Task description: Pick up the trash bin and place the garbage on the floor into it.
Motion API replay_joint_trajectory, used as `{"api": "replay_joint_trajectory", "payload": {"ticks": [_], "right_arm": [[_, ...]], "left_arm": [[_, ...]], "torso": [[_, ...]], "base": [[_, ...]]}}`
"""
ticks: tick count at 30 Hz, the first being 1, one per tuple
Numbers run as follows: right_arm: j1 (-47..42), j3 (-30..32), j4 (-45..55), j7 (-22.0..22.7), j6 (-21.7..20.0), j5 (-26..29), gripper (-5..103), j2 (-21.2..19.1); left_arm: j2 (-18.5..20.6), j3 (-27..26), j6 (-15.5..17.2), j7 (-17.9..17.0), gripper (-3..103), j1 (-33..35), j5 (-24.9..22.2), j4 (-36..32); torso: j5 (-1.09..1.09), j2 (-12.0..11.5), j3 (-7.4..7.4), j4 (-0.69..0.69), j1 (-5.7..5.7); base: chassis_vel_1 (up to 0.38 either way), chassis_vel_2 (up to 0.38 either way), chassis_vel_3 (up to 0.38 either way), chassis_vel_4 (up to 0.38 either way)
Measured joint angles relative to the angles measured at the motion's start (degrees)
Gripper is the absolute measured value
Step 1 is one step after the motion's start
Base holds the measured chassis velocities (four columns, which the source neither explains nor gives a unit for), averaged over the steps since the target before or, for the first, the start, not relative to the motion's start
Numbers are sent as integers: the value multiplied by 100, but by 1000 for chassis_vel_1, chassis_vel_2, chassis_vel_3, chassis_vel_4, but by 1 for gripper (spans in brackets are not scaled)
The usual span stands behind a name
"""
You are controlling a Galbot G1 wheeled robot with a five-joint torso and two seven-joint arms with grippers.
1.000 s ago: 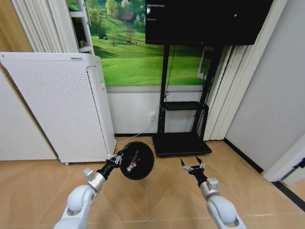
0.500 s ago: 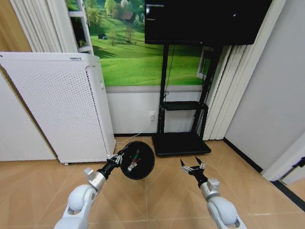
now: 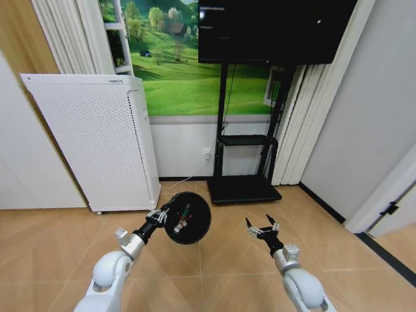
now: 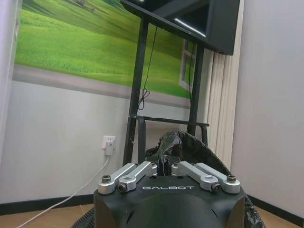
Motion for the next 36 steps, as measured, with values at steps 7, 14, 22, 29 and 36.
{"api": "replay_joint_trajectory", "payload": {"ticks": [7,14,22,29,36], "right_arm": [[-12,15,-91,-46,18,-34,100,-11],[34,48,-219,-91,18,-21,100,-82],[137,-43,-271,-114,-46,-21,100,-74],[27,109,-183,-93,-62,2,100,-157],[94,65,-179,-85,-115,61,100,-262]], "left_arm": [[-229,-149,-2,-203,8,243,240,-67],[-533,-862,-77,-398,8,909,220,-240],[-790,-1233,-385,-237,8,1951,-58,-542],[-902,-1730,-783,176,8,2284,-107,-177],[-502,-2306,-1207,790,8,2222,-380,438]], "torso": [[0,-1,1,-1,0],[0,-1,3,2,4],[0,0,1,1,2],[-2,0,1,-1,2],[-1,0,1,1,2]], "base": [[87,-87,-99,73],[-47,46,45,-35],[0,0,0,0],[0,0,0,0],[0,0,0,0]]}}
